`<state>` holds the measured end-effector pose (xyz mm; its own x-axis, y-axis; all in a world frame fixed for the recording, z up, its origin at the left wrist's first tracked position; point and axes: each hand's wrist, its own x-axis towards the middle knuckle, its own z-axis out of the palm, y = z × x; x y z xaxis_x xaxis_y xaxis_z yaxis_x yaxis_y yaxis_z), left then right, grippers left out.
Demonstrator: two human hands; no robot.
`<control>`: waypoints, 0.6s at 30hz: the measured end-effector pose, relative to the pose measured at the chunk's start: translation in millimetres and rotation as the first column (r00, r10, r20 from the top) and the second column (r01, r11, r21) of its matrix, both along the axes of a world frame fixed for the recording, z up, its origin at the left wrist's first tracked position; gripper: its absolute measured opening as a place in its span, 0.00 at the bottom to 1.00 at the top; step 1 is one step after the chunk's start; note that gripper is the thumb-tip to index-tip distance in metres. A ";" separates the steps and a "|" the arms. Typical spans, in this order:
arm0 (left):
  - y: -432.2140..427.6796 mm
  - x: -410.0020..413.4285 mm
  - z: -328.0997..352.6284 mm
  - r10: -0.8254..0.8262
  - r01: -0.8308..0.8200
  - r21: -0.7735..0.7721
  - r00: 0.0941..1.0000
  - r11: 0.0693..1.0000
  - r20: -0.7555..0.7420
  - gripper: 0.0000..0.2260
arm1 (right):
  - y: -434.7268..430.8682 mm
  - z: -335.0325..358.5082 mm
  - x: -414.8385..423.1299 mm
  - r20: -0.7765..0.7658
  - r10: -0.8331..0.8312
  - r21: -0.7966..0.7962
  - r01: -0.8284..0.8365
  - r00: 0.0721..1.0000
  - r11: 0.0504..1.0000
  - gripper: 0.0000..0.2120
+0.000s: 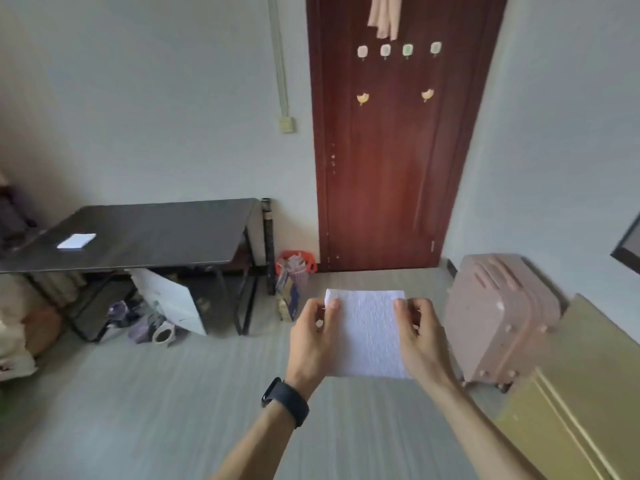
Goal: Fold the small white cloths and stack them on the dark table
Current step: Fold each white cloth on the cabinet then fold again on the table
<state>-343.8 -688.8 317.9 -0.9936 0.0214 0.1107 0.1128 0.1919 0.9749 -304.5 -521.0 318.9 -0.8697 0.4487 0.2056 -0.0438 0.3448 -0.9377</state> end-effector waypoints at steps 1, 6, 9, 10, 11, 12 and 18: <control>-40.7 -13.3 -2.8 0.048 -0.048 -0.003 0.999 0.999 -0.002 0.16 | -38.6 -2.9 -20.3 0.007 0.048 0.000 -0.048 0.999 0.999 0.12; -231.0 -68.8 -13.1 0.242 -0.242 -0.025 0.970 0.970 0.019 0.15 | -225.0 -14.1 -111.9 0.018 0.258 -0.019 -0.257 0.966 0.966 0.10; -323.8 -93.4 -15.4 0.324 -0.322 -0.038 0.945 0.946 0.053 0.19 | -315.9 -14.2 -154.9 0.036 0.353 -0.023 -0.352 0.935 0.936 0.10; -351.7 -101.0 -16.2 0.351 -0.350 -0.033 0.934 0.936 0.067 0.20 | -344.2 -14.9 -169.3 0.037 0.376 -0.021 -0.375 0.926 0.927 0.10; -378.3 -107.9 -16.6 0.376 -0.375 -0.024 0.923 0.927 0.079 0.22 | -371.8 -15.4 -183.2 0.032 0.398 -0.020 -0.397 0.917 0.918 0.10; -402.9 -115.0 -16.9 0.392 -0.393 -0.011 0.915 0.919 0.091 0.24 | -397.9 -15.8 -196.2 0.026 0.420 -0.018 -0.419 0.907 0.908 0.11; -529.2 -177.9 -29.5 0.573 -0.569 -0.068 0.811 0.819 0.120 0.16 | -533.9 -29.2 -278.9 0.045 0.543 -0.053 -0.540 0.839 0.840 0.10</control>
